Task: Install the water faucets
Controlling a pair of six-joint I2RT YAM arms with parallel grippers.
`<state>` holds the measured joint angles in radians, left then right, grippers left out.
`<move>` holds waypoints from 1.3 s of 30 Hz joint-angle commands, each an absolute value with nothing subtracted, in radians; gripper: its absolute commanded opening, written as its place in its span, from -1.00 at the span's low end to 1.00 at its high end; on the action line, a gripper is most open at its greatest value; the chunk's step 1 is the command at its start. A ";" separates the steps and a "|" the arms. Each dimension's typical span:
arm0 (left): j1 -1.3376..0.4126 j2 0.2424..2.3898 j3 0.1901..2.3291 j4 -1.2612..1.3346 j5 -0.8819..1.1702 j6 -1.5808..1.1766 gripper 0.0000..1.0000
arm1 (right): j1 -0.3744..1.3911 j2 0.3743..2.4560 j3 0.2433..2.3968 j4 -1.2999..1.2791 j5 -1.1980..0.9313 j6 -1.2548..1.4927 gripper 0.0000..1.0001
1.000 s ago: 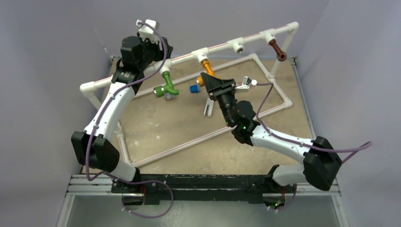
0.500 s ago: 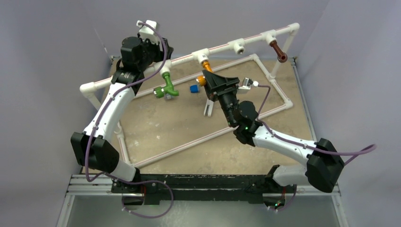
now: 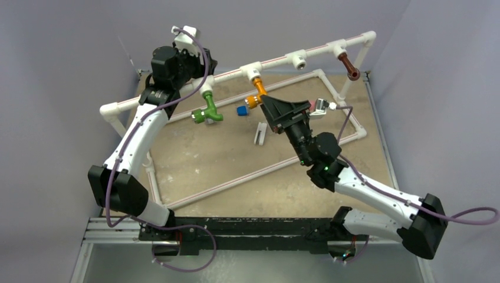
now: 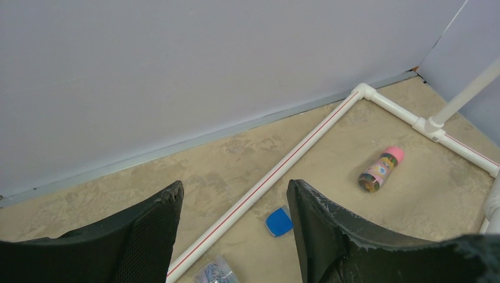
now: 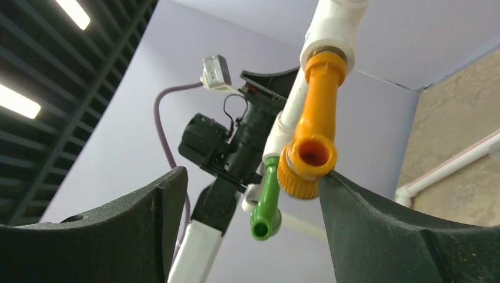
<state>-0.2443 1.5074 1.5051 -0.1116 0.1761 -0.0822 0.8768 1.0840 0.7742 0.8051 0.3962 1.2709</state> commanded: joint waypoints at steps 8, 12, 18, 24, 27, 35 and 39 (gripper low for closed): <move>-0.258 1.565 1.429 -0.253 0.204 -0.060 0.29 | 0.884 0.859 0.783 0.519 0.448 0.894 0.67; -0.258 1.569 1.430 -0.254 0.207 -0.061 0.29 | 0.884 0.827 0.841 0.425 0.432 0.629 0.64; -0.259 1.568 1.431 -0.254 0.204 -0.061 0.29 | 0.884 0.823 0.891 0.383 0.264 0.138 0.68; -0.259 1.568 1.430 -0.253 0.204 -0.060 0.29 | 0.884 0.797 0.899 0.374 0.144 -0.332 0.67; -0.259 1.566 1.430 -0.253 0.206 -0.061 0.29 | 0.884 0.831 0.963 0.275 0.072 -0.544 0.65; -0.259 1.563 1.430 -0.253 0.203 -0.057 0.29 | 0.886 0.866 0.972 0.266 0.056 -0.956 0.70; -0.259 1.566 1.430 -0.253 0.201 -0.057 0.29 | 0.888 0.896 0.975 0.267 0.084 -1.144 0.71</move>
